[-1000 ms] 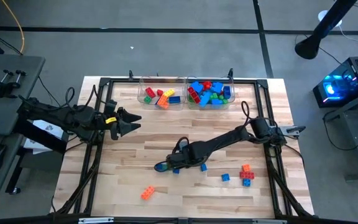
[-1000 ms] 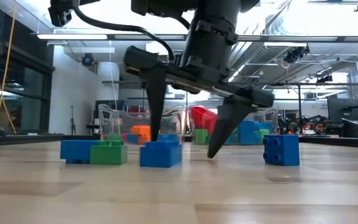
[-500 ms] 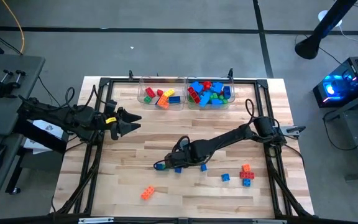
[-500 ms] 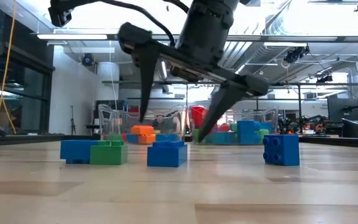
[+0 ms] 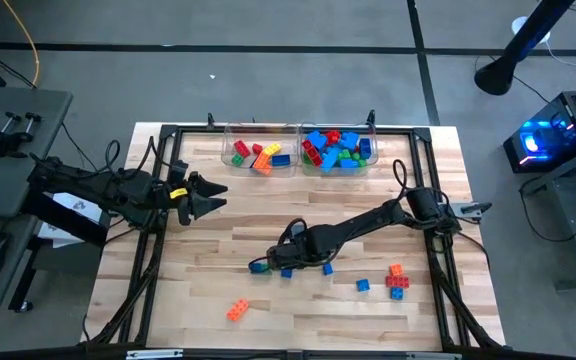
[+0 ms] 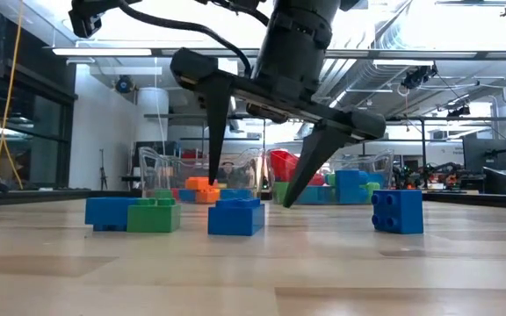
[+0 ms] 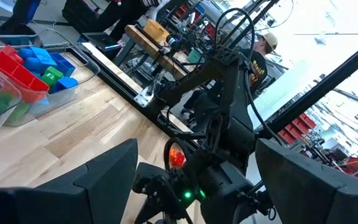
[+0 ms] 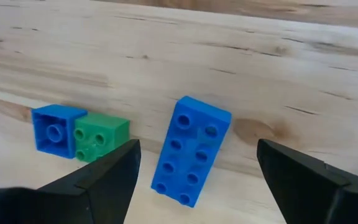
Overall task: Sort blocks by size
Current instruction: Put the blue lego piece into the left transparent bin
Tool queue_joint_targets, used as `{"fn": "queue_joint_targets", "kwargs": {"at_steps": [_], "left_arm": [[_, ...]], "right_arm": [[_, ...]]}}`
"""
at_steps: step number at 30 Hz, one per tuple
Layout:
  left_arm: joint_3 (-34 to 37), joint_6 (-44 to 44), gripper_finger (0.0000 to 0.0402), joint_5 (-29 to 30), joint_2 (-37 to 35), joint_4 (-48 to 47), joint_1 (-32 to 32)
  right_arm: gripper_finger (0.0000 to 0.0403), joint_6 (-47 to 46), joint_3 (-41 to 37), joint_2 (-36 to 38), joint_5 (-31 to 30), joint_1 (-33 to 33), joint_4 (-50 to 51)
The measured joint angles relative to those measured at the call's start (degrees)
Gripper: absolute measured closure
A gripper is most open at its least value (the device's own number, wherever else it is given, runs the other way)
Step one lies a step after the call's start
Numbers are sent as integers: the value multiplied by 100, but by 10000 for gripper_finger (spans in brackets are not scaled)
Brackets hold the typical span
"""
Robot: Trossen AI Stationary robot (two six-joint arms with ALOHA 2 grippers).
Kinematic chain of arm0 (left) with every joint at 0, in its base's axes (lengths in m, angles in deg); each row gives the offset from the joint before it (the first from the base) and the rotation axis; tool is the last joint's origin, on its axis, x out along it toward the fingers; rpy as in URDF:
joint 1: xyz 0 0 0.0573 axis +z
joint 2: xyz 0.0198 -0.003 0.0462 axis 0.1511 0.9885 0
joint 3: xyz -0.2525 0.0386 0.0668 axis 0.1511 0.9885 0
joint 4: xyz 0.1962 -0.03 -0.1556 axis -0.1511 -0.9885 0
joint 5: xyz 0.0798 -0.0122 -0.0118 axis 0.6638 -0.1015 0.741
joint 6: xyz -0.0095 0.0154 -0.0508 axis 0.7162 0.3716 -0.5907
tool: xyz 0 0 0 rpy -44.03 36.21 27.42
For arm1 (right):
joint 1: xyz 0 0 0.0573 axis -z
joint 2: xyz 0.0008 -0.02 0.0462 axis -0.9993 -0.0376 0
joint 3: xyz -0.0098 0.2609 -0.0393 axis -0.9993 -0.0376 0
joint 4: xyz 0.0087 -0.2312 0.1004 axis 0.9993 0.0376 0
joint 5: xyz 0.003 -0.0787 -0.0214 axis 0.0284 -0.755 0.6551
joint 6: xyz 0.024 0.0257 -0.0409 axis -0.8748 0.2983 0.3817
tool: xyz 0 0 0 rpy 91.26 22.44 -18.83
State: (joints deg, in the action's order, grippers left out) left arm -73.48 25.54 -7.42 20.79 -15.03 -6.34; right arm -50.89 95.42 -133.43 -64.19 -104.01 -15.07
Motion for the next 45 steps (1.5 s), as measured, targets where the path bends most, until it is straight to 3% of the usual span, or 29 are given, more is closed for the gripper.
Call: {"fn": "queue_joint_targets", "kwargs": {"at_steps": [12, 21, 28, 32, 37, 43, 45], "left_arm": [[-2, 4, 92, 9, 1, -86, 0], [-2, 2, 92, 64, -1, -85, 0], [-2, -3, 92, 71, 1, -84, 0], [-2, -13, 92, 72, 1, -83, 0], [-2, -185, 92, 73, 1, -81, 0], [-2, -312, 92, 72, 1, -72, 0], [-2, -315, 92, 72, -1, -72, -1]], "right_arm": [[87, -27, 2, -185, 77, -9, 305], [144, 25, 2, -185, 268, -28, 822], [153, 68, 2, -185, 359, -35, 661], [177, 345, 2, -185, 356, -39, 748], [264, 734, 2, -184, 260, -50, 771], [268, 1580, 89, 140, -58, 42, 988], [268, 1906, 132, 418, -428, 190, 1040]]}}
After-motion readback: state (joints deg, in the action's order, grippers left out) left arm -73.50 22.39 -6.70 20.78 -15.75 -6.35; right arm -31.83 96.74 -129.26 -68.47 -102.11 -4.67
